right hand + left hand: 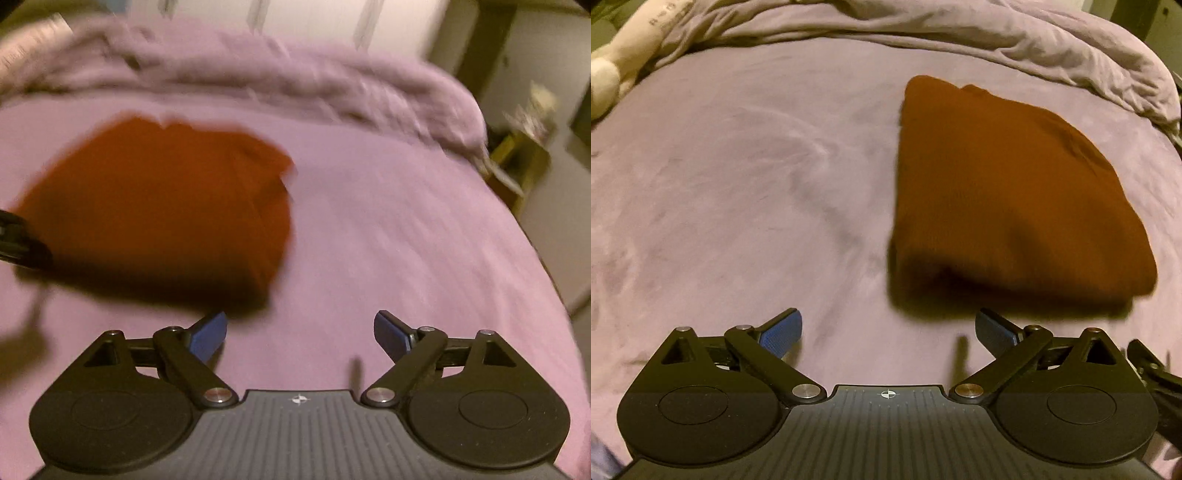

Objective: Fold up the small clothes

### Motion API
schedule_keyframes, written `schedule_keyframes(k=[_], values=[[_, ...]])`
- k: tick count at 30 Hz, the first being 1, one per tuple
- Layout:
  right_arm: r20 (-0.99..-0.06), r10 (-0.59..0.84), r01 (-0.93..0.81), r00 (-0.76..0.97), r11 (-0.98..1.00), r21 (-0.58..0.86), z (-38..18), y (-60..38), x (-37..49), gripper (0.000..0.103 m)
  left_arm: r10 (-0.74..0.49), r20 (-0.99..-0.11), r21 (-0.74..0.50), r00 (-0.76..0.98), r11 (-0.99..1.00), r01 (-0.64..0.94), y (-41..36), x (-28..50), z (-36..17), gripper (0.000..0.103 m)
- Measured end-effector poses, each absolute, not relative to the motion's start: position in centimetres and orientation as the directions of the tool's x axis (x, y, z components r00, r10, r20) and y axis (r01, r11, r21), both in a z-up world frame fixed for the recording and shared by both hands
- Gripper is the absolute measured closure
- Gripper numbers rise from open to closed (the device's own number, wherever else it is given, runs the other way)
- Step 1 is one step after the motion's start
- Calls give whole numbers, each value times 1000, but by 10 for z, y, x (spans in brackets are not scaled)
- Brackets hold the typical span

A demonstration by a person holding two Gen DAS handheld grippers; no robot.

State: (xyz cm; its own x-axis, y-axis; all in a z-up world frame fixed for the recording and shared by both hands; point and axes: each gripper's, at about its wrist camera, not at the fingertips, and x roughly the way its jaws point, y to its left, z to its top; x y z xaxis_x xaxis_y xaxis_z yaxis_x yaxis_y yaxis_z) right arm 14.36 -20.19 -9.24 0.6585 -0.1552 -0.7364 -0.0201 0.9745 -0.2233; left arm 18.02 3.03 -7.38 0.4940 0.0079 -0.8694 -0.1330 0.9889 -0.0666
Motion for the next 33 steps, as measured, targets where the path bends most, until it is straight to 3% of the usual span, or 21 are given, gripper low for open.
schedule_keyframes(k=[5, 10, 17, 33], values=[[-790, 11, -40, 613, 999, -17, -75, -213, 102, 5, -24, -855, -86, 518, 992, -97, 31, 140, -59, 0], [-845, 81, -78, 529, 996, 47, -59, -205, 90, 4, 20, -841, -37, 540, 995, -94, 28, 125, -36, 0], [-889, -10, -72, 458, 996, -48, -38, -186, 110, 4, -17, -838, -43, 545, 998, -35, 21, 132, -10, 0], [-888, 32, -71, 459, 997, -1, -4, -181, 125, 4, -13, -836, -8, 548, 1000, 10, 18, 136, 7, 0]])
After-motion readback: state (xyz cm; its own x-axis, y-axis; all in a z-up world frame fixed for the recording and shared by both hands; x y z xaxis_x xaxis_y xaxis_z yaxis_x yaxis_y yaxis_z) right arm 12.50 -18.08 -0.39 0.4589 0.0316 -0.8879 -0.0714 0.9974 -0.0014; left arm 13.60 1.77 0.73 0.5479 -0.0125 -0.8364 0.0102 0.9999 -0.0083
